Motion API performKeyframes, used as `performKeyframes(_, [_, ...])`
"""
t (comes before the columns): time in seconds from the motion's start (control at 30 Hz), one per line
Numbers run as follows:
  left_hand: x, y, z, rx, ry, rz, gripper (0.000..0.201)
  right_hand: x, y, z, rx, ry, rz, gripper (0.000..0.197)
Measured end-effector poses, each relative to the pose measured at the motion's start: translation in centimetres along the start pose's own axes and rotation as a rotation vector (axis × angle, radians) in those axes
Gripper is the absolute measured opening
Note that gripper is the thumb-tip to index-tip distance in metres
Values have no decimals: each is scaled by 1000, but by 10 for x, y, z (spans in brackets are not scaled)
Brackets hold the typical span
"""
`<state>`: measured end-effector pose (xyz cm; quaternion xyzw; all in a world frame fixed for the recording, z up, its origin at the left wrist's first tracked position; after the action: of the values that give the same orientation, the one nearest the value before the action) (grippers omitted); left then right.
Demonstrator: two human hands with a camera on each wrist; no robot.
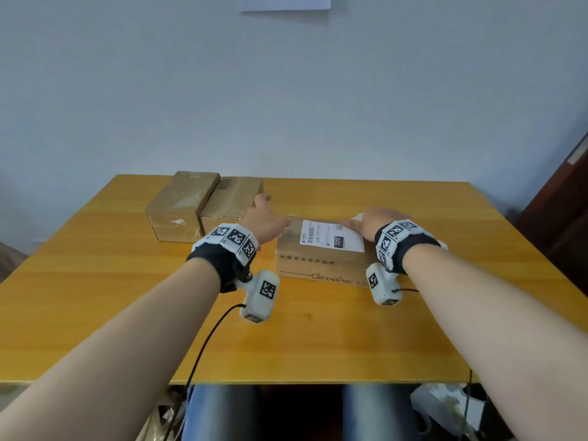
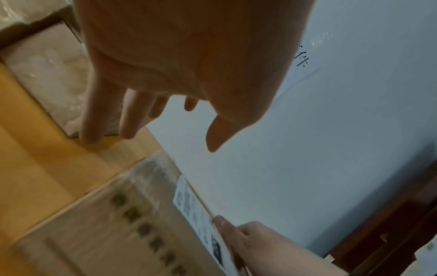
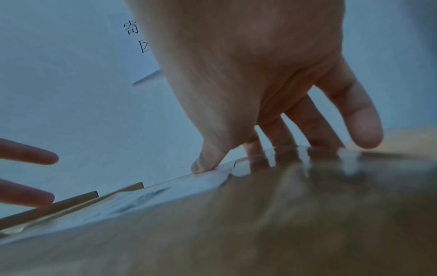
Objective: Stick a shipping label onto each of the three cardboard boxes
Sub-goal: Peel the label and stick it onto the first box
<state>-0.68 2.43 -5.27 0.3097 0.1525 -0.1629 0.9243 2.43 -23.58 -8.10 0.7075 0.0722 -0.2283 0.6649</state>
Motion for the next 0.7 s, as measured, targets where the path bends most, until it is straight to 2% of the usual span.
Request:
performKeyframes(0.07, [5, -8, -3, 18, 12, 26, 73, -7, 0, 7, 16, -33, -12, 65])
performKeyframes(0.13, [9, -21, -6, 10, 43, -12, 68, -11, -3, 10, 26, -57, -49, 68])
performKeyframes(0.2, [13, -31, -9, 7, 41, -10, 71, -16, -7, 11, 15, -53, -88, 70])
performKeyframes(0.33, [15, -32, -13, 53, -57, 129, 66, -34, -11, 8, 70, 17, -128, 68])
performKeyframes(0.53, [31, -23, -24, 69, -179, 145, 47, -53, -8, -2, 247, 96, -260, 60])
performKeyframes(0.7, [39, -7, -15, 430, -165, 239, 37, -47, -1, -13, 250, 132, -139, 56])
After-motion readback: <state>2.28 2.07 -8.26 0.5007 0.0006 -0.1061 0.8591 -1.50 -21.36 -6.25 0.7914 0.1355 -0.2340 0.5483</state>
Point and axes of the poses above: each hand's wrist, its own x-axis towards the middle knuckle, its own y-axis out of the back of the hand, z = x × y, the point moved 3 cm from there along x, towards the middle knuckle, and after that the axes turned 13 degrees about -z, right-handed, at the moved point
